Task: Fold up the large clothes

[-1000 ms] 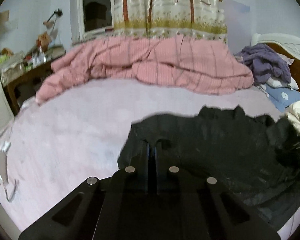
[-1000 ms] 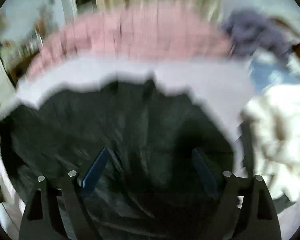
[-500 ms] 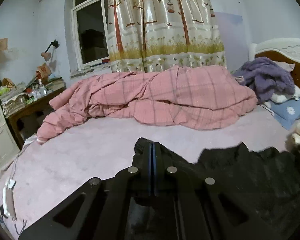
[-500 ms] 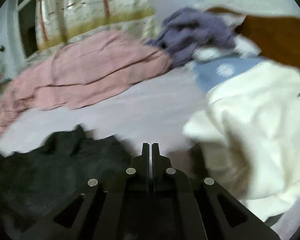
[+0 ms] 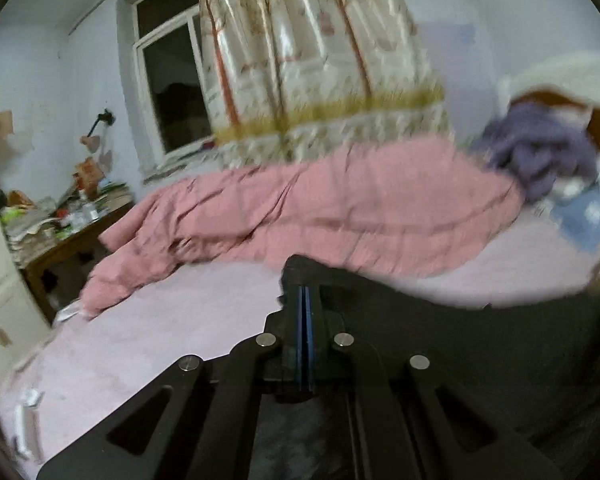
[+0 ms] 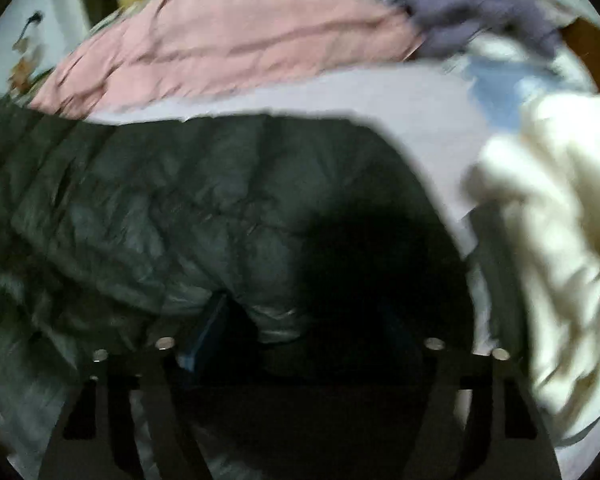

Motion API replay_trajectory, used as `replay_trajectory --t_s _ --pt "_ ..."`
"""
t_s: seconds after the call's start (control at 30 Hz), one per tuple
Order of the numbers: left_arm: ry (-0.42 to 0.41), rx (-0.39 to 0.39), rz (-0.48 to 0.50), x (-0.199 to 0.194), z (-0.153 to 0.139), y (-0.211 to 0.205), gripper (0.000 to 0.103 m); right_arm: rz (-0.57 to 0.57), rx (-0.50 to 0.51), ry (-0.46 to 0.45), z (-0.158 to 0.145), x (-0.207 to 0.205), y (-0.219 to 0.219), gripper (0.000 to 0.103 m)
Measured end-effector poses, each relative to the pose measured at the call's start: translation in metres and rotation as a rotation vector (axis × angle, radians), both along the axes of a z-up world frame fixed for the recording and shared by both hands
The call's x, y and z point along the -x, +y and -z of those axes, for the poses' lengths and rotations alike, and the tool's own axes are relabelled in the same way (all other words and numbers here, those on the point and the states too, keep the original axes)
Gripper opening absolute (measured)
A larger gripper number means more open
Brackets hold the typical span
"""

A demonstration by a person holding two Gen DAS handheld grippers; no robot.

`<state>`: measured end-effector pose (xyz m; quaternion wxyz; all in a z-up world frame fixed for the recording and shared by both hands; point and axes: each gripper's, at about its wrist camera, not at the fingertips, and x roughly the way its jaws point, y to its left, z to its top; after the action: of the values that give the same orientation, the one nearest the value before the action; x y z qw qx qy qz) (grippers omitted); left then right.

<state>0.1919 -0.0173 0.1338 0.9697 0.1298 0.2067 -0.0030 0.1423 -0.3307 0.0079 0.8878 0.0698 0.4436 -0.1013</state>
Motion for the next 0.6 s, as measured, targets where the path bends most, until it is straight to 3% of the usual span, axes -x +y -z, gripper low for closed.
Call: replay_trajectory --t_s 0.07,0.13,0.2,0.33,0.4,0.47,0.5,0.53,0.6 --pt "0.097 -0.031 -0.105 -0.021 0.029 0.003 0.001 0.08 0.01 -0.032 0.001 -0.005 -0.016 0.067" --pt "0.15 -0.028 -0.127 -0.037 0.056 0.011 0.001 0.135 -0.066 -0.062 -0.002 0.001 -0.035 0.066" --pt "0.184 -0.054 -0.159 -0.049 0.08 0.02 0.001 0.122 -0.091 -0.101 -0.011 0.011 -0.043 0.066" --pt "0.281 0.049 -0.186 -0.058 0.1 0.051 0.0 -0.003 -0.136 -0.073 -0.021 0.029 -0.032 0.066" --pt "0.312 0.1 -0.128 -0.056 0.1 0.06 0.0 -0.048 -0.183 -0.038 -0.017 0.033 -0.025 0.066" --pt "0.348 0.172 -0.017 -0.055 0.096 0.06 0.001 -0.075 -0.156 -0.025 -0.016 0.039 -0.011 0.066" --pt "0.346 0.196 0.014 -0.052 0.093 0.057 0.008 -0.089 -0.129 -0.03 -0.016 0.039 -0.005 0.066" --pt "0.343 0.221 0.034 -0.053 0.089 0.054 0.029 -0.111 -0.088 -0.022 -0.016 0.04 0.008 0.066" --pt "0.34 0.26 0.053 -0.055 0.082 0.041 0.049 -0.137 -0.033 0.01 -0.012 0.043 0.024 0.066"
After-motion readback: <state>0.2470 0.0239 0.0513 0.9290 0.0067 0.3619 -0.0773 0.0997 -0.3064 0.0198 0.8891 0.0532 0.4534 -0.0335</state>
